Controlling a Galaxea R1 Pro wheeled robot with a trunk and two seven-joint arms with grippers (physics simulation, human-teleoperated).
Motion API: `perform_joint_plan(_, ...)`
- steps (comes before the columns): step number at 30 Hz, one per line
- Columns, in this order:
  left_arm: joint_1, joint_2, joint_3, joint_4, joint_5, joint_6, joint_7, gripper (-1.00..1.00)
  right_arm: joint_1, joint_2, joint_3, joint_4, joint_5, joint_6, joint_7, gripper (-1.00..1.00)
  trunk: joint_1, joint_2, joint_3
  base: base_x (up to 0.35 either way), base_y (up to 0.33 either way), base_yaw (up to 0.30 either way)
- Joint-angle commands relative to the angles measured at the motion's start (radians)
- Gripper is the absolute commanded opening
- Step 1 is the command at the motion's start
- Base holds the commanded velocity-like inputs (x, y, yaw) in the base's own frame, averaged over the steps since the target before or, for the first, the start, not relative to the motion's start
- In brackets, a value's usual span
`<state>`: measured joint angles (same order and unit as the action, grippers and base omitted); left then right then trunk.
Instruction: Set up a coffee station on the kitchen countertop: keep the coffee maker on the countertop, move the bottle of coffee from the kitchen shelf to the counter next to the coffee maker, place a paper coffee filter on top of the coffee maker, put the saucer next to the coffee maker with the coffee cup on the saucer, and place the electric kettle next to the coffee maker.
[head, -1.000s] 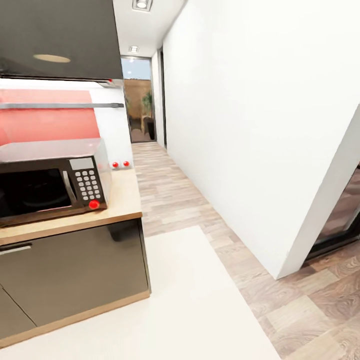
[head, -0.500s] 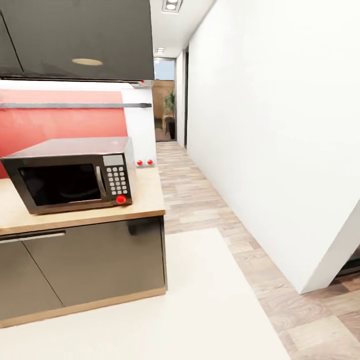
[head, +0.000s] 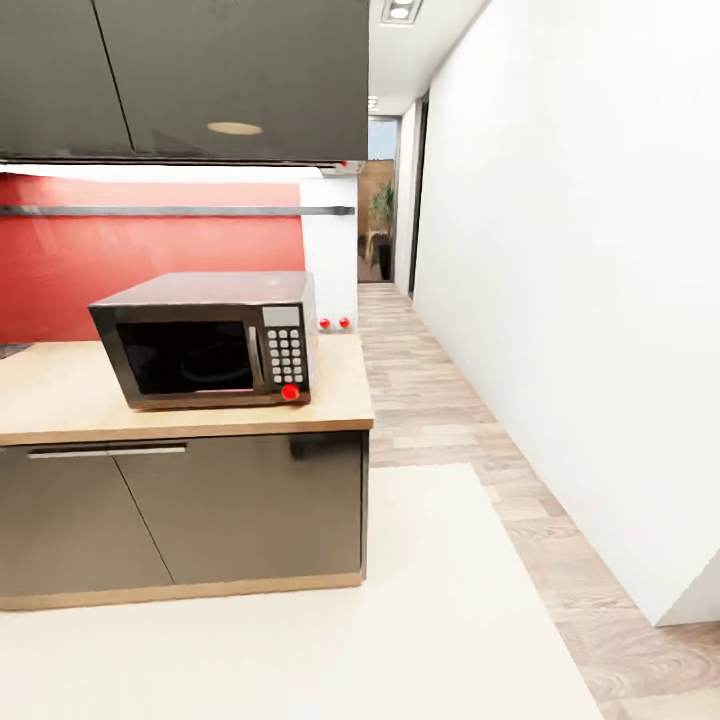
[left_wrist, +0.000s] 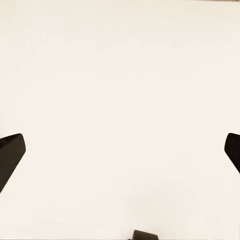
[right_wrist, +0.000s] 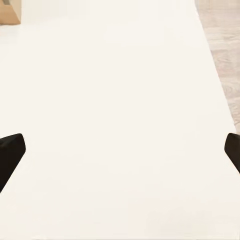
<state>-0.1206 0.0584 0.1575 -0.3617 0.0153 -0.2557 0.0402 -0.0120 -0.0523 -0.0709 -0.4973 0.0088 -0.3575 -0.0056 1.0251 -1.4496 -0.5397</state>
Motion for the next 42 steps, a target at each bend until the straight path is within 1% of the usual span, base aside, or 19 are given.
perform_joint_plan(1, -0.001, 0.0, 0.0, 0.001, 0.001, -0.004, 0.001, 1.0, 0.0, 0.0, -0.001, 0.0, 0.001, -0.003, -0.001, 1.0, 0.0, 0.0, -0.001, 0.0, 0.0, 0.274)
perform_joint_plan(13, -0.001, -0.002, -0.002, 0.001, 0.0, -0.004, 0.001, 1.0, 0.0, 0.0, -0.001, 0.0, 0.002, -0.003, -0.001, 1.0, 0.0, 0.0, -0.001, 0.0, 0.0, 0.273)
perform_joint_plan(42, -0.001, -0.001, 0.002, 0.001, 0.003, -0.004, 0.001, 1.0, 0.0, 0.001, -0.001, 0.0, 0.002, -0.003, -0.001, 1.0, -0.111, 0.203, 0.088, 0.0, 0.0, 0.273)
